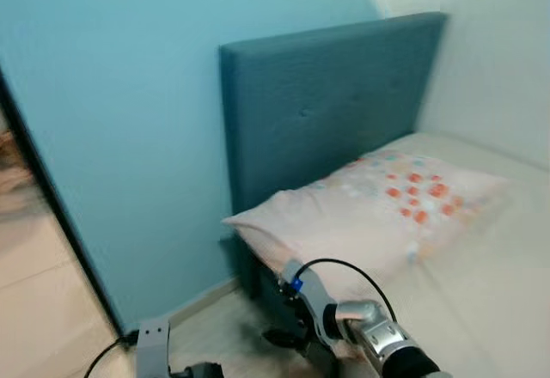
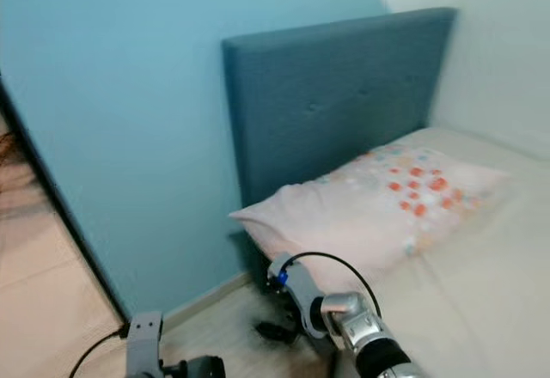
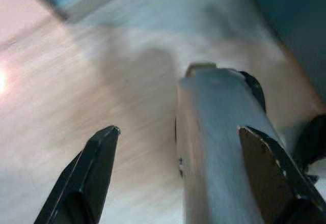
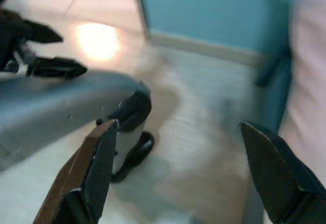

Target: Clean up the room

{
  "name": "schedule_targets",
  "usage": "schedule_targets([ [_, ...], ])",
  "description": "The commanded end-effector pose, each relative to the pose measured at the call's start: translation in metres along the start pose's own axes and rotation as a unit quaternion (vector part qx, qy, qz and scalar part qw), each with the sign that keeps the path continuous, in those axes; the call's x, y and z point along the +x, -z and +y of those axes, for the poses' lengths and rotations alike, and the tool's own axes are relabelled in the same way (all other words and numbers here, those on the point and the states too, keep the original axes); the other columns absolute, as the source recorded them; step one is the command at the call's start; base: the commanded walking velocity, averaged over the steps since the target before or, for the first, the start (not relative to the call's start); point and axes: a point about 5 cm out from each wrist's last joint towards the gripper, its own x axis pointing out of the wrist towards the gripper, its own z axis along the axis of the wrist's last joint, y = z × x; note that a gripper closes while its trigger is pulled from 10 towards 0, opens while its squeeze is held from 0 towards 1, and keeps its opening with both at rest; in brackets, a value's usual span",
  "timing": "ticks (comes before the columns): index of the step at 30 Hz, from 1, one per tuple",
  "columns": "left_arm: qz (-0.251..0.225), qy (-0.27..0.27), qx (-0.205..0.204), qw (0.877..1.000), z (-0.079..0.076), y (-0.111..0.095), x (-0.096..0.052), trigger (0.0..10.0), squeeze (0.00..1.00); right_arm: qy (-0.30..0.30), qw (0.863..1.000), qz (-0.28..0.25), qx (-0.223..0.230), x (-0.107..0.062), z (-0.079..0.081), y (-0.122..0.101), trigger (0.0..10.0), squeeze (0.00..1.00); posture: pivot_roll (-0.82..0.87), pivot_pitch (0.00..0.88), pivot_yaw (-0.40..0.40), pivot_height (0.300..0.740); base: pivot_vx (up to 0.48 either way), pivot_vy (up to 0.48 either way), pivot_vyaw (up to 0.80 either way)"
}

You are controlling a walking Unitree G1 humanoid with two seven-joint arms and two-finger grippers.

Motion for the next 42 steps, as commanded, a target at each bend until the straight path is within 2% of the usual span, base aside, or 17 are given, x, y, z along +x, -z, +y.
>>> schedule_targets([
  [1, 0.013, -0.01, 0.006, 1.0, 0.009, 0.01, -0.002, 10.0, 0.0, 0.023, 1.0, -0.015, -0.007, 0.003, -0.006, -0.018, 10.0, 0.0, -0.02, 0.016, -0.028, 0.591, 0.0, 0.0, 0.0],
  [4, 0.014, -0.009, 0.006, 1.0, 0.009, 0.01, -0.002, 10.0, 0.0, 0.056, 0.998, -0.024, 0.005, 0.002, -0.013, -0.022, 10.0, 0.0, -0.02, 0.016, -0.028, 0.591, 0.0, 0.0, 0.0],
  [5, 0.013, -0.008, 0.007, 1.0, 0.009, 0.011, -0.002, 10.0, 0.0, 0.072, 0.996, -0.048, 0.009, 0.003, -0.014, -0.029, 10.0, 0.0, -0.02, 0.019, -0.025, 0.591, 0.0, 0.0, 0.0],
  [14, 0.014, -0.005, 0.012, 1.0, 0.007, 0.011, -0.002, 10.0, 0.0, 0.075, 0.992, -0.1, 0.013, 0.003, -0.009, -0.042, 10.0, 0.0, -0.03, 0.015, -0.022, 0.591, 0.0, 0.0, 0.0],
  [24, 0.013, -0.001, 0.012, 1.0, 0.005, 0.01, -0.002, 10.0, 0.0, 0.101, 0.986, -0.135, 0.018, 0.003, -0.011, -0.05, 10.0, 0.0, -0.03, 0.002, -0.025, 0.591, 0.0, 0.0, 0.0],
  [28, 0.012, 0.0, 0.01, 1.0, 0.004, 0.01, -0.002, 10.0, 0.0, 0.115, 0.984, -0.135, 0.011, 0.004, -0.013, -0.052, 10.0, 0.0, -0.02, 0.01, -0.027, 0.591, 0.0, 0.0, 0.0],
  [33, 0.008, 0.003, 0.005, 1.0, 0.003, 0.01, -0.002, 10.0, 0.0, 0.12, 0.986, -0.111, -0.026, 0.012, -0.013, -0.061, 10.0, 0.0, -0.01, 0.035, -0.035, 0.591, 0.0, 0.0, 0.0],
  [35, 0.002, 0.002, -0.006, 1.0, 0.003, 0.01, -0.002, 10.0, 0.0, 0.136, 0.985, -0.09, -0.053, 0.014, -0.018, -0.068, 10.0, 0.0, 0.01, 0.057, -0.046, 0.591, 0.0, 0.0, 0.0],
  [42, -0.032, 0.008, -0.032, 0.999, 0.01, 0.012, -0.005, 10.0, 0.0, 0.2, 0.973, -0.093, -0.062, 0.005, -0.04, -0.099, 10.0, 0.0, 0.1, 0.17, -0.075, 0.591, 0.0, 0.0, 0.0],
])
